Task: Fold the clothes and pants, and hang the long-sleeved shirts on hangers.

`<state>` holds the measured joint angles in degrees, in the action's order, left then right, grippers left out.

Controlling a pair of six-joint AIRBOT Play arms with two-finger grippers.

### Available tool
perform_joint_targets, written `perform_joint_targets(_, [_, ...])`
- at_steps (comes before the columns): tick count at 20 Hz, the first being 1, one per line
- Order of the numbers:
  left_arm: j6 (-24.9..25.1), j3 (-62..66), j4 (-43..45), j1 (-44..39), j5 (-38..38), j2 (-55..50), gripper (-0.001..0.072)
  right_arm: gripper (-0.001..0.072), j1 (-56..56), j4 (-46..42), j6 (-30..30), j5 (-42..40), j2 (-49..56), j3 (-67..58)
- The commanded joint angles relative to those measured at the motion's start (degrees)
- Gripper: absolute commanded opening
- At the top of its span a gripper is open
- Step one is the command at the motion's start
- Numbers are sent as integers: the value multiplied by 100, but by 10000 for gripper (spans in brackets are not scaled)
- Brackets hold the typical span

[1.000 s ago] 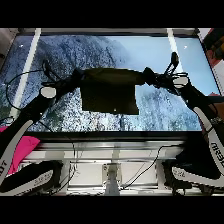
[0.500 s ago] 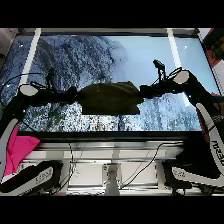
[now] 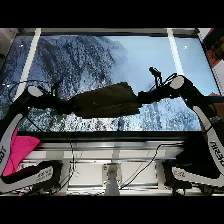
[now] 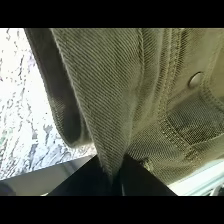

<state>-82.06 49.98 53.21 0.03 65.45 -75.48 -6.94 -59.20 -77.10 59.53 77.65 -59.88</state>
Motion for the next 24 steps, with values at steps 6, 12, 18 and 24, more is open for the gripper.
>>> perform_joint_targets(6, [68,20,-313,-249,-101,-455,699,497,4,-94,22,-328,-11,7])
perform_joint_targets(12, [153,271,-398,286,-31,269,692,509,424,-977,-179,-844,-7,-1200])
perform_joint_targets(18, [151,278,-396,577,-46,673,691,446,1779,479,210,275,592,-1233])
perform_joint_targets(24, [149,275,-400,575,7,675,691,691,1211,1563,1287,1117,1707,-1235])
